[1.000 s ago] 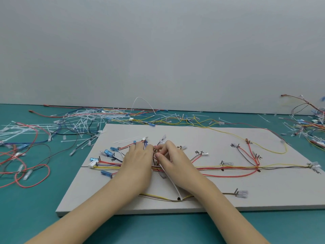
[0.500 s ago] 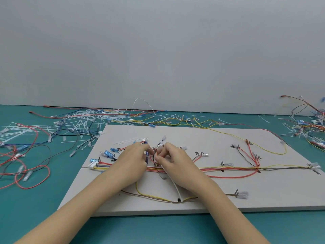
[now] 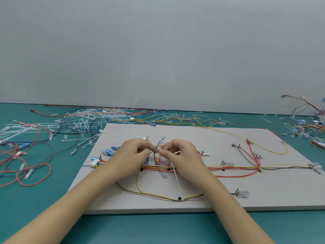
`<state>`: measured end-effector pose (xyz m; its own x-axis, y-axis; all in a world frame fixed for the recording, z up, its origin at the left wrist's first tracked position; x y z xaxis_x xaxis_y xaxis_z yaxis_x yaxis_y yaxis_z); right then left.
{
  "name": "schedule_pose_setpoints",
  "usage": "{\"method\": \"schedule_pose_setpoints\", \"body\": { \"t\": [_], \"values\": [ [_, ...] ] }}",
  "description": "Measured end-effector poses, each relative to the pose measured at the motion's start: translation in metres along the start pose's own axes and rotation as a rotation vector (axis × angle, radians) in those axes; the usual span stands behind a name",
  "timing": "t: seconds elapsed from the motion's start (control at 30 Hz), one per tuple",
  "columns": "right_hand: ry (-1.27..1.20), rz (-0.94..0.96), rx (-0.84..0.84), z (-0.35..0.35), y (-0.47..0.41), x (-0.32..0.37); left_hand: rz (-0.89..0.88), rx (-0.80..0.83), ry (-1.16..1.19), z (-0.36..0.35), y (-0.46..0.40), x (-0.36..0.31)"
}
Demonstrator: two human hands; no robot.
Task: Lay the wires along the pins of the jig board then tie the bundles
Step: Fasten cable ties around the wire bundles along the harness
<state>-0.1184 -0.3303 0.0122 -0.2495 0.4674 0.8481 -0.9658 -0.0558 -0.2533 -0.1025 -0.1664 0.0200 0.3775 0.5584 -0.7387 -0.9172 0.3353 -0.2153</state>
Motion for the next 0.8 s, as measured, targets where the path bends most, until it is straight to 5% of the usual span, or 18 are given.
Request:
{"method": "schedule_pose_setpoints", "body": {
  "t": [0.57,0.8],
  "values": [
    [-0.136,-0.026,-0.002,-0.002,0.001,0.002,-0.003,0.097,0.16,-0.003,-0.004,0.013],
    [-0.109,0.001,-0.037,-0.004,-0.001,-0.002,-0.037,0.002,0.007,-0.005,-0.006,0.011]
  ]
}}
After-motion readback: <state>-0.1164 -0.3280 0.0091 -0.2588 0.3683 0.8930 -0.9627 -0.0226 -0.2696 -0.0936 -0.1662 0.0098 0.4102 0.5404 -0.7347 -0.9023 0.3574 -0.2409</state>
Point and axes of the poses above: each hand's wrist, its own y-axis away from the middle knuckle, its own z-axis out of the back of the hand, x = y × z, the point moved 4 cm from there along -y, towards the middle knuckle
